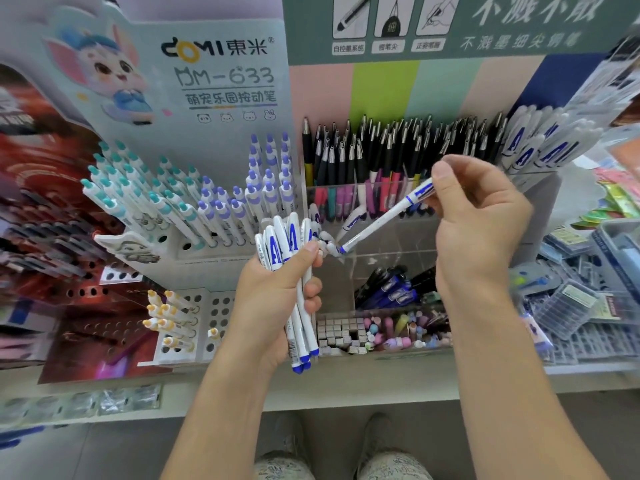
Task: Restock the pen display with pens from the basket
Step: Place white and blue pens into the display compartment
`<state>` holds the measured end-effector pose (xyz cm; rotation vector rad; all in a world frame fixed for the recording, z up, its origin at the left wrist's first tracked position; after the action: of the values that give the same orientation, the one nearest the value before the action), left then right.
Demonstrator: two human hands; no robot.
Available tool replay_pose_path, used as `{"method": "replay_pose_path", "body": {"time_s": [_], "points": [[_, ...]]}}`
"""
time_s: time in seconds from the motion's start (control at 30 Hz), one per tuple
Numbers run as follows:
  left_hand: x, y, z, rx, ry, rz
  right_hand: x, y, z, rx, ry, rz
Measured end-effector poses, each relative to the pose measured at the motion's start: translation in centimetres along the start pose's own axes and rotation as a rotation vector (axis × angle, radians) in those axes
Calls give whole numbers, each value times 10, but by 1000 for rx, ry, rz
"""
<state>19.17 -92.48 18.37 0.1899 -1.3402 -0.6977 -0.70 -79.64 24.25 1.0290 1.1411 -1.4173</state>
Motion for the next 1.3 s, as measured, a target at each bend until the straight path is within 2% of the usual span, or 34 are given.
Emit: {"method": "replay_pose_path", "body": {"time_s": [0.13, 0.27, 0.4, 0.47, 0.6, 0.7, 0.8, 0.93, 1.0, 1.1, 1.17, 1.3], "points": [[-1, -2, -1, 18, 12, 10, 7, 26, 10, -71, 193, -269], [-3, -3, -2, 29, 4, 7, 4, 51, 24, -183, 276, -522], [-3, -4, -3, 37, 0, 6, 8, 57, 42, -343, 341, -600], [-2, -4, -3, 38, 0, 8, 20, 62, 48, -424, 363, -528], [-2, -3, -4, 44, 0, 12, 39, 66, 52, -498, 272, -197], [1, -3, -4, 54, 1, 21, 47, 62, 55, -575, 270, -35], [3, -2, -3, 54, 4, 27, 52, 58, 52, -614, 299, 18], [5, 2, 3, 5, -22, 45, 46, 48, 36, -458, 213, 78], [5, 4, 9, -28, -34, 41, 33, 43, 35, -431, 207, 66], [3, 7, 19, -95, -78, 49, 16, 52, 48, -621, 265, 97], [1, 9, 26, -132, -99, 57, 15, 62, 53, -709, 245, 189], [1, 10, 30, -152, -85, 58, 24, 66, 51, -644, 136, 368]]}}
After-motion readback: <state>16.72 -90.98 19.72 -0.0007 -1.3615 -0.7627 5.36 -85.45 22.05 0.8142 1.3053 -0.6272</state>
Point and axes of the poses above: each hand's wrist, its own y-axis away from the middle knuckle, its own z-axis out of the palm, x = y × z, the point moved 8 cm from there along -y, towards the middle knuckle, and after that the axes turned 14 degrees about x, right-handed, at the moved point
